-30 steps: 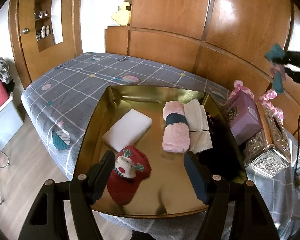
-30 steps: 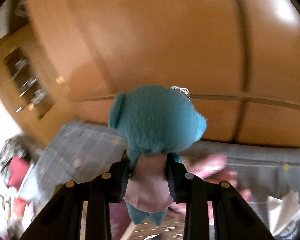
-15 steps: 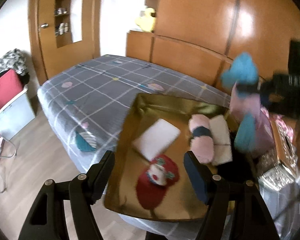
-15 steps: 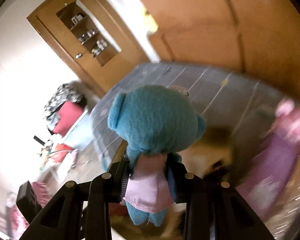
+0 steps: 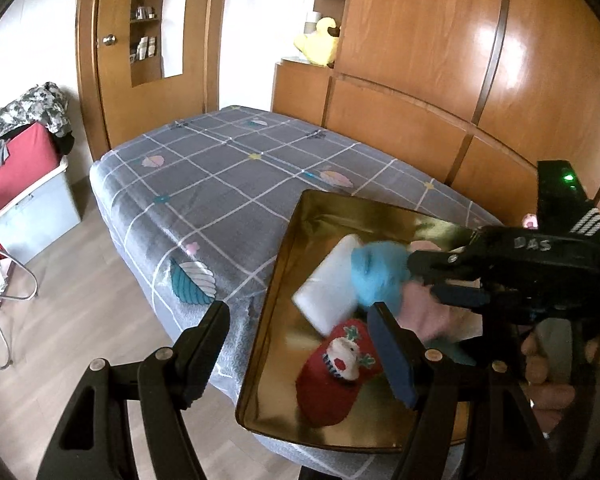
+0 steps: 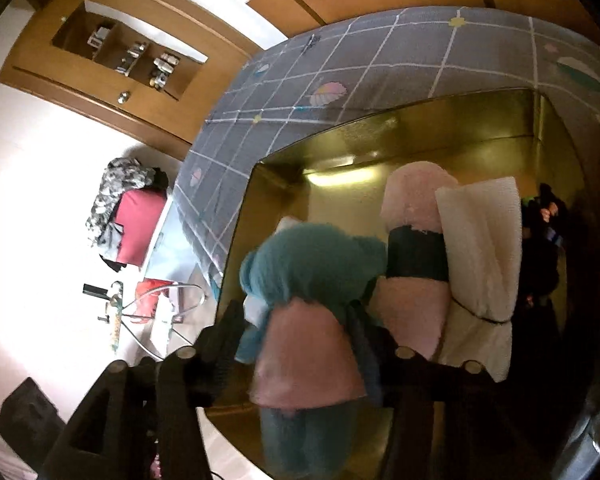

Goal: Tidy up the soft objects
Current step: 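Carry the blue bear in pink dress with the right tool and lower it into the tray, then withdraw the right tool from the tray and move both tools back over the bed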

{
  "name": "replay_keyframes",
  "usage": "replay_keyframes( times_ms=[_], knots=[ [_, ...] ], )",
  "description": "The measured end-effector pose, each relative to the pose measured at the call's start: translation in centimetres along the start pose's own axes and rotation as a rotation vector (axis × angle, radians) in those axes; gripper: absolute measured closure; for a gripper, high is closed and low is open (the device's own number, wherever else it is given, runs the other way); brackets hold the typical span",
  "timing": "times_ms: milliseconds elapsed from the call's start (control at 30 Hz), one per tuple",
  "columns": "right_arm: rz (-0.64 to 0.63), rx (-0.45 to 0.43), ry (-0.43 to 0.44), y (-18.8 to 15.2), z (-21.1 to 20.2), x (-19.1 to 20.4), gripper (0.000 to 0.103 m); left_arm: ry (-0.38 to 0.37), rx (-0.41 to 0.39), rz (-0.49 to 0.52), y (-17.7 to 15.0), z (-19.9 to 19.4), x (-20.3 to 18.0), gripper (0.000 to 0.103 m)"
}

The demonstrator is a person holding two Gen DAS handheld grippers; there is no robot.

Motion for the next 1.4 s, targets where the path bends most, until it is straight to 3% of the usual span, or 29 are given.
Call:
replay_keyframes(
  times_ms=[200, 500, 733, 1067, 1400],
  knots=[
    [-0.038, -0.068, -0.037, -0.1, -2.6, -0.9, 0.041, -0.011, -0.008, 0.015, 0.1, -0.4, -0.8, 0.029],
    [-0.209, -0.239, -0.239, -2.0, -7.5, -2.6, 0.041, -0.037, -0.021, 0.066, 0.1, -0.9, -3.2, 0.025],
    [-0.275, -0.350, -0.341, -3.8, -11.4, -4.4, 0.041, -0.070, -0.007, 0.113, -0.4, -0.9, -5.6, 0.025],
    [-0.207, -0.436, -0.434, -5.5, -16.6, -10.2, 0.041, -0.122, 0.018, 0.205, -1.3, -0.6, -9.6, 0.024],
    [-0.027, -0.488, -0.528, -7.8, -22.4, -19.9, 0.041, -0.202, 0.042, 0.332, -2.4, -0.4, -15.4, 0.024]
  ],
)
Point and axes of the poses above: each gripper's, at about its wrist camera, not at the fingertips, and z roughly the way its jaws point, x to its left, y to its top, the point moved 10 cm from there along z, roughly the way its jaws point, and after that the axes turned 15 degrees about -y, right-handed, at the moved point
